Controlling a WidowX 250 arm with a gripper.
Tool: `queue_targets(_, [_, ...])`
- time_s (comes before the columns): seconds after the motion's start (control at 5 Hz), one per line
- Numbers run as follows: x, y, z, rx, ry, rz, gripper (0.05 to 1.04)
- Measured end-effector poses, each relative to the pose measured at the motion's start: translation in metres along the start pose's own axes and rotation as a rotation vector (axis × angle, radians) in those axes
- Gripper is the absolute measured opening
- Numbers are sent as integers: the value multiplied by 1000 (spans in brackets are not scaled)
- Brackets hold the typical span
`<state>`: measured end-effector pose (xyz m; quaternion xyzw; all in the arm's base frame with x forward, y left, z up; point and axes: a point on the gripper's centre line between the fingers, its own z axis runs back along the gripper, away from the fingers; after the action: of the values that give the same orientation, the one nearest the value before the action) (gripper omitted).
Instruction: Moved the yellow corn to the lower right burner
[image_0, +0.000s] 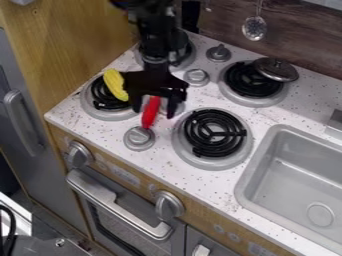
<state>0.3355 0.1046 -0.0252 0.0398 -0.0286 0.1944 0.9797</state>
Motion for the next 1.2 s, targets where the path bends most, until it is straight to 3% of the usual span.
queue_targets(0.2, [21, 17, 12, 15, -40, 133, 991])
queue_targets(0.6, [42, 52, -2, 74, -45, 386, 991])
queue_targets(0.8, [46, 59, -17, 103, -17, 469, 991])
queue_targets(1.2, [57, 64, -32, 102, 4, 550, 955])
